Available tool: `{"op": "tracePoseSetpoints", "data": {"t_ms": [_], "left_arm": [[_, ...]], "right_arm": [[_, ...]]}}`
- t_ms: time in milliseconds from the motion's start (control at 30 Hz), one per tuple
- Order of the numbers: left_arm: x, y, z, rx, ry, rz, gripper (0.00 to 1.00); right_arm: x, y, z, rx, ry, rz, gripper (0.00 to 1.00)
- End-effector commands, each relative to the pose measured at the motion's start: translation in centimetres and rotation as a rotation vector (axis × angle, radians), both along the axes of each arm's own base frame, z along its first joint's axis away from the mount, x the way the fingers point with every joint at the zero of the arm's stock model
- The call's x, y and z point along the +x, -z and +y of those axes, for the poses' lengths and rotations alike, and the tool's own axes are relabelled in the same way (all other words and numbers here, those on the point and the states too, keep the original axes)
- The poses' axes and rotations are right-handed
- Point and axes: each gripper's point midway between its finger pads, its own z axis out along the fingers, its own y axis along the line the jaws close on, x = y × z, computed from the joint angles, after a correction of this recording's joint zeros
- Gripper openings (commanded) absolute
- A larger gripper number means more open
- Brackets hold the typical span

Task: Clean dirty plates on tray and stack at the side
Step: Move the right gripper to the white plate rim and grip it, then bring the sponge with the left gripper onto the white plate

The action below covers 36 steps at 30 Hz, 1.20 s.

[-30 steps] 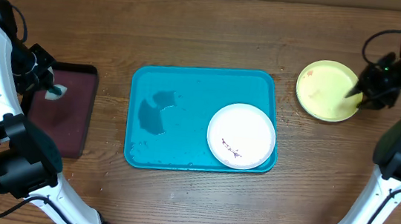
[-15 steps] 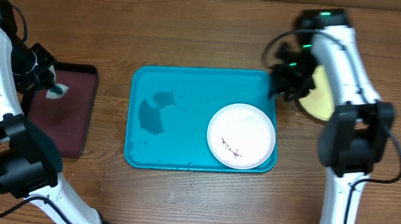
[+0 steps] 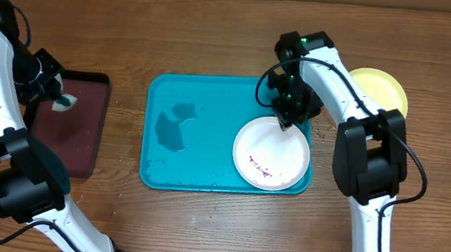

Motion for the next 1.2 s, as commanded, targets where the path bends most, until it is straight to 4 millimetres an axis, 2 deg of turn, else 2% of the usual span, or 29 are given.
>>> {"op": "tracePoseSetpoints", "data": {"t_ms": [0, 233, 300, 533, 600, 667, 733, 833, 900, 967, 1033, 1167], "left_arm": [[0.2, -0.1, 0.0, -0.004, 0.016, -0.014, 0.04], [0.2, -0.1, 0.0, -0.004, 0.016, -0.014, 0.04], [0.2, -0.1, 0.1, -0.004, 0.015, -0.015, 0.04], [0.5, -0.1, -0.1, -0.015, 0.016, -0.028, 0.04], [0.5, -0.1, -0.1, -0.015, 0.016, -0.028, 0.04], [0.5, -0.1, -0.1, -0.015, 0.016, -0.029, 0.05], [0.5, -0.2, -0.3, -0.023, 0.016, -0.033, 0.04], [0.9, -0.2, -0.9, -0.057, 0.054, -0.056, 0.04], [1.5, -0.5, -2.1, -0.109, 0.115, -0.094, 0.04], [2.2, -0.7, -3.6, -0.161, 0.185, -0.135, 0.04], [2.7, -0.9, -4.8, -0.189, 0.226, -0.153, 0.04], [3.3, -0.9, -7.3, -0.192, 0.303, -0.148, 0.04]], "right_arm": [[0.0, 0.1, -0.5, 0.014, -0.033, 0.005, 0.5], [-0.3, 0.1, 0.8, 0.09, -0.025, 0.026, 0.48], [-0.6, 0.3, 0.7, 0.085, -0.018, 0.035, 0.45], [-2.4, 1.5, 0.1, 0.064, -0.01, 0.097, 0.45], [-2.6, 1.5, 0.4, 0.074, -0.006, 0.104, 0.41], [-2.5, 1.6, 0.9, 0.083, 0.02, 0.099, 0.32], [-2.2, 1.7, 1.7, 0.102, 0.071, 0.085, 0.21], [-1.7, 1.8, 3.5, 0.156, 0.118, 0.065, 0.19], [-1.0, 1.9, 4.9, 0.191, 0.163, 0.038, 0.17], [-0.1, 2.0, 6.2, 0.206, 0.223, -0.002, 0.08], [0.9, 2.1, 7.5, 0.218, 0.294, -0.047, 0.04], [1.9, 2.1, 10.0, 0.249, 0.45, -0.084, 0.04]]}}
